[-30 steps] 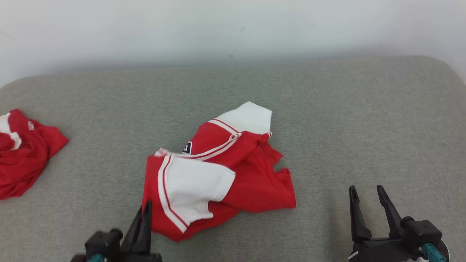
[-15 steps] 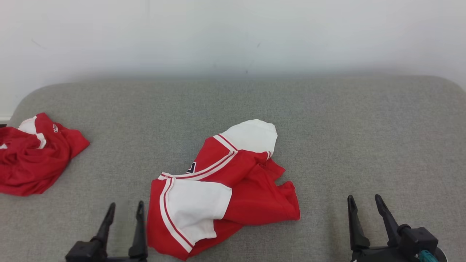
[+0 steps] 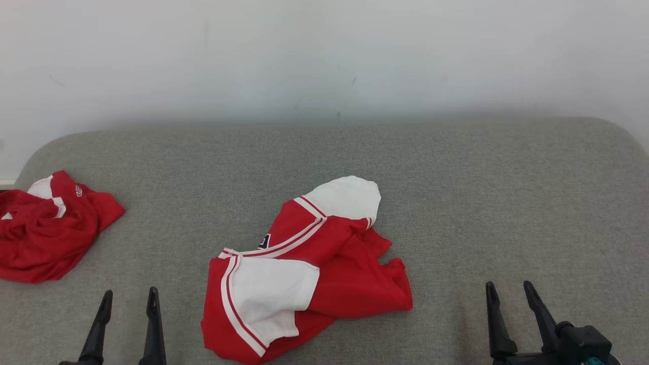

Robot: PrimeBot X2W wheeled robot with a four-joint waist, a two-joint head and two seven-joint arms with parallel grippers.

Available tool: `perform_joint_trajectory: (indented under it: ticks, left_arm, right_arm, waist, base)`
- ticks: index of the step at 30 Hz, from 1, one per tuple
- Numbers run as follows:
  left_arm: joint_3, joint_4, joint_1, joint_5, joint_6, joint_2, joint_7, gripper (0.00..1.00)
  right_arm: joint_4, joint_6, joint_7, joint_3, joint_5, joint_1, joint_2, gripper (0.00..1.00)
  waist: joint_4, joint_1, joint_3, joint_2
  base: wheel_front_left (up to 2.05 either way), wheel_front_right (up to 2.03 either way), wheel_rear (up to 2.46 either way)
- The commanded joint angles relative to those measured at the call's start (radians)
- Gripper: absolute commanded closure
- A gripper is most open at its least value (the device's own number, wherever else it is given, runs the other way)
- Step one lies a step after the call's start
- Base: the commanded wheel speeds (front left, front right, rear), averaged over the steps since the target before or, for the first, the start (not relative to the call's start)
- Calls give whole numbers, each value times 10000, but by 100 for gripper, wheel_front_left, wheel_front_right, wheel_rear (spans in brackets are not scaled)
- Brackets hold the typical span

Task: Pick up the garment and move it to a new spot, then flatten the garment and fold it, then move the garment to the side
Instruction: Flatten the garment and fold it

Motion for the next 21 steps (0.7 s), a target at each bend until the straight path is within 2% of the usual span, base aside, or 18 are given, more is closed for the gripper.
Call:
perform_joint_trajectory:
  ticks: [1,7,14,21]
  left_arm:
    - [64,-69,160,140,-63,12,-32,0]
    - [604,-172,515,403,-173,-226,-32,0]
    - [726,-79,564,702,-364,-394,-33,0]
    - [718,32,249,920,-639,-538,-33,0]
  right_arm:
    - [-7,-22,-9,-33,9,84,-17,0]
    - [11,-22,-9,-80,28,170,-17,0]
    - [112,-22,-9,143,-15,112,-17,0]
    - [450,-22,-5,1240,-164,-530,-104,0]
  waist:
    - [-13,0,-4,0]
    - [-8,0,-32,0]
    - [96,0,-83,0]
    - [321,0,-43,0]
  base:
    - [0,0,0]
    - [0,0,0]
    - [0,0,0]
    - [0,0,0]
